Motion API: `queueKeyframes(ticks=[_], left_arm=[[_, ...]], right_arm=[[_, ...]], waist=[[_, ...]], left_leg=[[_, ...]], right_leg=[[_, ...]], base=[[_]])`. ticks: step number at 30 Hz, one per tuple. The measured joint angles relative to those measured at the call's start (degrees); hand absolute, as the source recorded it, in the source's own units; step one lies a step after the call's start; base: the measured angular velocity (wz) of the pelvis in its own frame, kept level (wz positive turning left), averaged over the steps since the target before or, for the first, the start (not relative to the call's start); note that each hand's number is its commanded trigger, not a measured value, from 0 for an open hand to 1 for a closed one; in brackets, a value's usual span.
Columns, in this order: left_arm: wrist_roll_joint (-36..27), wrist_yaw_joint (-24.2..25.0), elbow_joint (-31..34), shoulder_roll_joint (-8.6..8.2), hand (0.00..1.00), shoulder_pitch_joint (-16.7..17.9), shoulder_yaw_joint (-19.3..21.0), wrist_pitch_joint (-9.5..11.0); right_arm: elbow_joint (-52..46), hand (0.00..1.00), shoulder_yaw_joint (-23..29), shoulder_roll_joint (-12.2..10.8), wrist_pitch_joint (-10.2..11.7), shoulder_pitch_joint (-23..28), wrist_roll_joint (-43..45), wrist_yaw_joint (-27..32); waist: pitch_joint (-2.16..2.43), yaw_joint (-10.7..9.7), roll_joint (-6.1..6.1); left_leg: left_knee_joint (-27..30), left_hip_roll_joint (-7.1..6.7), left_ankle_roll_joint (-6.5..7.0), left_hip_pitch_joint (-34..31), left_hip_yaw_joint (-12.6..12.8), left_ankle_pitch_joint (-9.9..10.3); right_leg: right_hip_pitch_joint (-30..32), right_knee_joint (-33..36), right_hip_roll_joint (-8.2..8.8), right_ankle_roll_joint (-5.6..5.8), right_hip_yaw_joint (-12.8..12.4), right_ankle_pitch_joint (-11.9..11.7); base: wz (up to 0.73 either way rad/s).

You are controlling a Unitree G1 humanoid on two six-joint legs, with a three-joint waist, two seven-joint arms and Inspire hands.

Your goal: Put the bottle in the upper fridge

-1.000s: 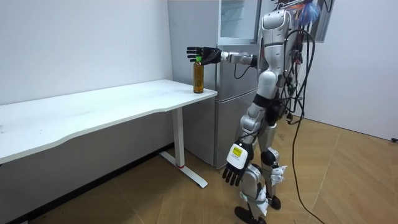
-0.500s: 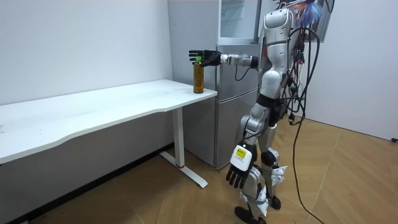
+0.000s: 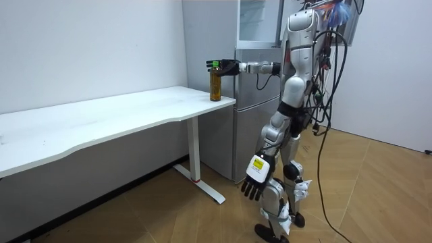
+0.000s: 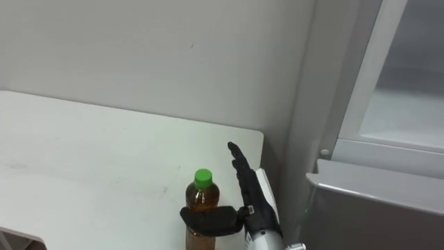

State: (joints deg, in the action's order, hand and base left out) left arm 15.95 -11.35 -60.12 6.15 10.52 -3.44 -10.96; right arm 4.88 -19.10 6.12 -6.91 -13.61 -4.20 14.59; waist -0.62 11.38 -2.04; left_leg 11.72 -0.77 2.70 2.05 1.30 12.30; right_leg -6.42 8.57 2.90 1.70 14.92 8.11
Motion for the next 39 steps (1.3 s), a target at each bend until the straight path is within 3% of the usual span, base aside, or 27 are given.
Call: queueKeyframes(ticks=[11,17,39], left_arm=[[0.0,0.9,0.8,0.04,0.00,0.4,-1.3,-0.3],[1.8,1.3,1.7,0.04,0.00,1.0,-1.6,-0.4],[1.8,1.9,1.6,0.02,0.00,1.8,-2.4,-0.7]], right_arm=[[1.8,0.00,-1.2,-0.2,-0.1,0.0,-5.9,-1.7],[7.0,0.00,-2.3,-1.7,-0.2,-0.2,-7.0,-5.5],[9.6,0.00,-2.2,-1.6,-0.2,-0.2,-11.8,-5.9]], waist=[[0.08,0.0,-0.57],[-0.07,0.0,-0.46],[-0.17,0.0,-0.34]], left_leg=[[0.0,-0.09,-0.01,-0.1,-0.2,0.0],[0.1,-0.08,0.00,-0.5,-0.3,0.0],[0.1,-0.30,0.01,-1.0,-1.5,0.0]], right_leg=[[0.0,0.0,-0.02,0.00,1.0,0.0],[0.1,0.0,0.03,0.00,1.0,0.0],[0.2,0.0,0.21,0.26,2.5,0.2]], base=[[0.00],[0.02],[0.01]])
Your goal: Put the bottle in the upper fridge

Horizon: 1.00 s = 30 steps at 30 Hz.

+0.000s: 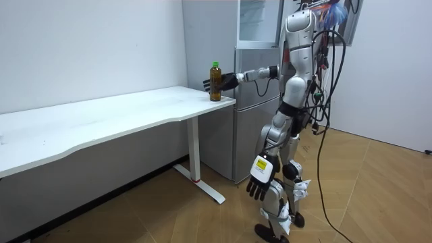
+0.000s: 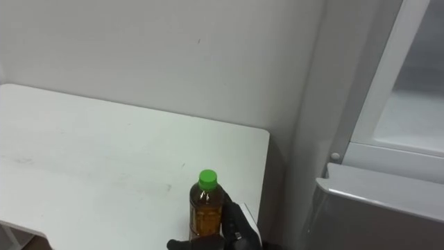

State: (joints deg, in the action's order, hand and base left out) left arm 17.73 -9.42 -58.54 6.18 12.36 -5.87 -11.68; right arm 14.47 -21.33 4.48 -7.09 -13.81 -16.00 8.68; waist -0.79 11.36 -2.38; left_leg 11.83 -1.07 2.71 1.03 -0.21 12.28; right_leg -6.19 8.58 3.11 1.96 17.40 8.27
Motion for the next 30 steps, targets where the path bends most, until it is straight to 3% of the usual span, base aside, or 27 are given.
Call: queueKeyframes(ticks=[8,11,15,19,30], left_arm=[[0.0,0.0,0.0,-0.25,0.00,0.7,0.0,0.0],[0.0,0.0,0.0,-0.26,0.00,0.8,0.0,0.0],[0.0,0.0,0.6,-0.50,0.00,1.2,0.1,0.1],[0.0,-0.1,0.8,-0.92,0.00,1.3,0.1,0.3],[0.5,-0.1,1.2,-1.34,0.00,1.5,0.3,0.4]], right_arm=[[3.6,0.00,0.3,0.2,0.1,-1.8,-3.0,2.2],[3.6,0.00,0.3,0.1,0.1,-1.8,-6.6,3.2],[3.6,0.00,1.0,0.2,0.3,-1.8,-10.2,3.2],[5.0,0.00,2.6,0.1,2.1,-1.9,-11.6,3.4],[7.9,0.00,4.8,0.3,2.4,-3.4,-13.2,4.4]], waist=[[-0.13,0.1,0.16],[-0.18,0.0,0.24],[-0.46,-0.1,0.67],[-0.64,-0.1,1.16],[-0.40,0.1,1.18]], left_leg=[[0.4,-0.61,0.12,0.1,-0.6,-0.1],[0.4,-0.65,0.13,0.1,-0.8,-0.1],[0.6,-0.68,0.13,0.4,-1.0,-0.1],[0.8,-0.70,0.13,0.3,-1.5,-0.1],[1.0,-0.67,0.19,0.5,-1.7,-0.1]], right_leg=[[-0.3,0.0,0.30,0.35,0.2,0.2],[-0.5,0.0,0.37,0.35,1.5,0.2],[-1.1,0.0,0.38,0.36,1.5,0.3],[-1.3,0.0,0.42,0.38,1.5,0.3],[-1.8,0.0,0.54,0.40,1.6,0.3]], base=[[0.03],[0.06],[0.08],[0.03],[0.00]])
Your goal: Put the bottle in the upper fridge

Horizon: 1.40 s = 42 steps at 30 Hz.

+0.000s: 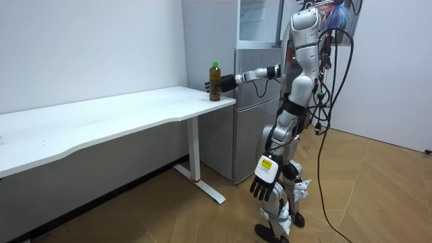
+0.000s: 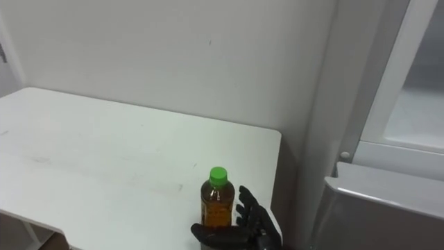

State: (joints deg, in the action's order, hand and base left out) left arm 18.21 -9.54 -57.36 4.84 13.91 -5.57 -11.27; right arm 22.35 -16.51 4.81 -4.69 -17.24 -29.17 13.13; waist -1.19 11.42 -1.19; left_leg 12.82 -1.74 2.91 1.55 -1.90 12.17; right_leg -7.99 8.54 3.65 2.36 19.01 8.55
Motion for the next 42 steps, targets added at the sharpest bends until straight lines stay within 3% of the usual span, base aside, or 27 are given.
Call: queueKeyframes(ticks=[1,2,3,16,42], left_arm=[[0.0,0.0,0.0,0.00,0.00,0.0,0.0,0.0],[0.0,0.0,0.1,0.00,0.00,0.0,0.0,0.0],[0.1,0.0,0.1,-0.01,0.00,0.0,0.2,0.0],[1.8,0.0,0.1,-0.47,0.00,0.0,2.6,-0.2],[2.7,0.0,0.1,-0.80,0.00,0.4,2.6,0.3]], right_arm=[[0.0,0.00,0.0,0.0,0.0,0.0,0.0,0.0],[0.0,0.95,0.0,0.0,0.0,-0.1,0.0,0.0],[0.0,1.00,0.0,0.0,0.0,-0.1,0.1,0.0],[2.2,1.00,0.6,0.0,0.0,-1.8,0.2,0.9],[3.9,1.00,0.1,0.0,-0.2,-1.9,1.6,1.0]], waist=[[0.02,0.0,0.00],[0.02,0.0,0.00],[0.02,0.0,0.00],[0.24,0.2,0.29],[0.49,0.1,-0.03]], left_leg=[[0.0,0.00,0.05,0.0,0.0,0.0],[0.0,-0.04,0.11,0.0,0.0,-0.1],[0.0,-0.05,0.14,0.0,0.1,-0.1],[0.7,-0.13,0.20,-0.3,0.2,-0.1],[0.6,-0.07,0.20,-0.6,0.2,-0.1]], right_leg=[[0.0,0.0,0.06,0.00,0.0,0.0],[0.0,0.0,0.14,0.00,0.0,0.0],[0.0,0.0,0.16,0.00,0.0,0.0],[0.0,0.0,0.25,0.00,0.0,0.0],[0.3,0.0,0.22,0.00,0.0,0.0]], base=[[0.00],[0.00],[0.00],[0.00],[0.00]])
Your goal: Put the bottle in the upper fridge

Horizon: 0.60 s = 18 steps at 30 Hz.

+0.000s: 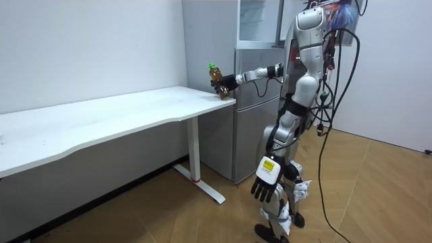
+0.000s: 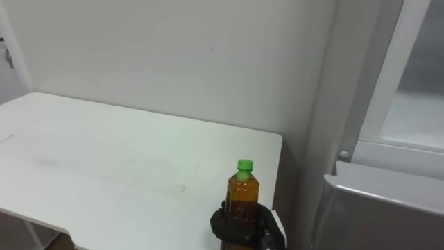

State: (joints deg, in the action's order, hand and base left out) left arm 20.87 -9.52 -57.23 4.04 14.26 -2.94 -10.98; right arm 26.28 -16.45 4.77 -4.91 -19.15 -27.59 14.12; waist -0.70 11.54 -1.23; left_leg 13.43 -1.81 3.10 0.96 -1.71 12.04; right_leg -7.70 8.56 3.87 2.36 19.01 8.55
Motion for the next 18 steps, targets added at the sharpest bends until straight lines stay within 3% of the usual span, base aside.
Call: queueKeyframes(ticks=[7,14,18], left_arm=[[0.0,0.2,-0.1,1.16,0.00,0.0,0.0,0.1],[-0.1,0.2,-0.1,1.21,0.00,-0.2,1.0,0.3],[-0.1,0.2,-0.3,1.24,0.00,-0.3,1.7,0.7]], right_arm=[[-0.4,1.00,-0.3,0.0,0.0,0.0,3.0,-2.7],[-7.4,1.00,-0.9,0.5,-0.1,0.4,3.5,-5.5],[-11.3,1.00,-0.9,1.8,-0.1,0.4,3.4,-7.9]], waist=[[0.69,0.1,-1.09],[0.59,-0.1,-1.20],[0.22,-0.1,-0.64]], left_leg=[[0.0,0.16,0.02,-0.4,0.9,-0.1],[0.0,0.15,0.05,-0.8,1.5,0.0],[-0.2,0.14,0.06,-0.8,1.5,0.0]], right_leg=[[0.9,0.1,-0.01,0.00,-0.8,0.0],[1.8,0.1,0.03,-0.01,-2.0,0.0],[1.8,0.1,0.02,-0.01,-2.1,0.0]], base=[[-0.02],[-0.08],[0.00]])
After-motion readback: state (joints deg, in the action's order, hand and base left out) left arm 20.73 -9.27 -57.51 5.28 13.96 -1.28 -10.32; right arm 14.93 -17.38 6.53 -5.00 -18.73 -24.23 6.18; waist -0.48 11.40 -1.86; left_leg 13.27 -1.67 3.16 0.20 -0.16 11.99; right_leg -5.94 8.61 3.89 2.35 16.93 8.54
